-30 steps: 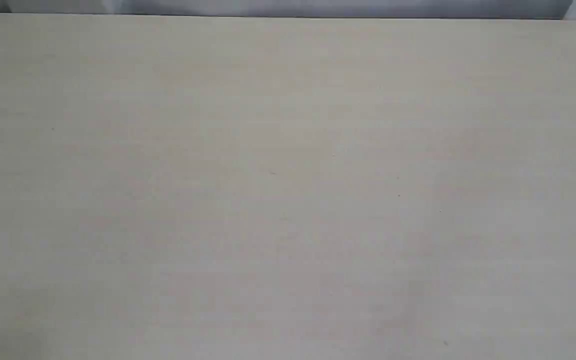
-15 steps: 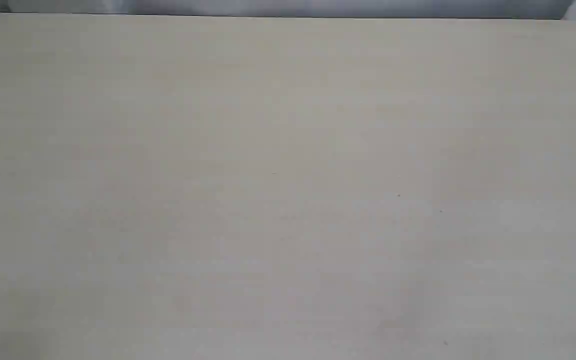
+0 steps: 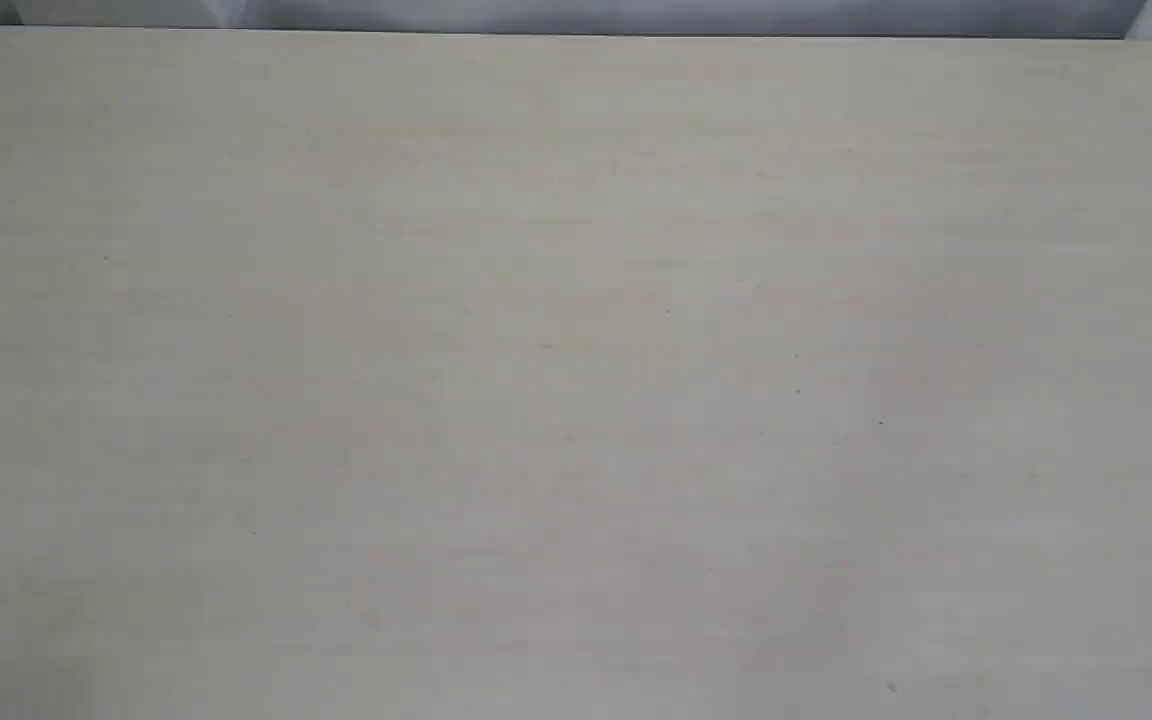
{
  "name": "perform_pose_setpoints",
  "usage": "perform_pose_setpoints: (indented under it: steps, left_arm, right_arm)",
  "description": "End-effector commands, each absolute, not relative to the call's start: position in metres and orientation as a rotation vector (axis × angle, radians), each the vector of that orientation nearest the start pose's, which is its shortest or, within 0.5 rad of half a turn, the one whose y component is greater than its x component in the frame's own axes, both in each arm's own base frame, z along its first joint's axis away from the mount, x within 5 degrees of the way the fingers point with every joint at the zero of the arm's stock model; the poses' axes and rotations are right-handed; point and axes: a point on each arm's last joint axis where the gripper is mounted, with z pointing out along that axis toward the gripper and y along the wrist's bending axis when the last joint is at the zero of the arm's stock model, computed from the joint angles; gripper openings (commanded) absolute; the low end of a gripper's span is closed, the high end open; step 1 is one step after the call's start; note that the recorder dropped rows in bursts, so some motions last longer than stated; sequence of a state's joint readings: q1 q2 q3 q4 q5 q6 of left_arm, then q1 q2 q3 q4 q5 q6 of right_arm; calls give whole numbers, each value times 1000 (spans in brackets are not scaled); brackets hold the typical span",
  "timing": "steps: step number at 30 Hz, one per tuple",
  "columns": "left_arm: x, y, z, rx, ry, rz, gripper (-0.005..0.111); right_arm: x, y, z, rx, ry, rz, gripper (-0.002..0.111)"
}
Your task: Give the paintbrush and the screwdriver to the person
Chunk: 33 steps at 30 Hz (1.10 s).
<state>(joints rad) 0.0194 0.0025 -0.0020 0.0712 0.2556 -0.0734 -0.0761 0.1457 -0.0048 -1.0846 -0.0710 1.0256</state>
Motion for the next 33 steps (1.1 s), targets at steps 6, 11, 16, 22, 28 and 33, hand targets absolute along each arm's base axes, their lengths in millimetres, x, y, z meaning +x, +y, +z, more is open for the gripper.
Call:
perform_pose_setpoints:
  steps: [6,11,16,22,28,33]
  left_arm:
    - [55,2,191,-31,1733,15,0]
    - [55,2,191,-31,1733,15,0]
    - [55,2,191,-31,1733,15,0]
    - [55,2,191,-31,1733,15,0]
    - [55,2,191,-29,1732,18,0]
    - [55,2,191,-29,1732,18,0]
  right_arm:
    - [68,5,211,-62,1552,1,4]
    - [65,6,214,-62,1510,5,4]
    - [65,-3,213,92,1522,6,4]
    - [65,-5,206,27,1599,-97,4]
    - [65,-5,202,24,1647,-102,4]
    - [61,-5,201,20,1636,-109,4]
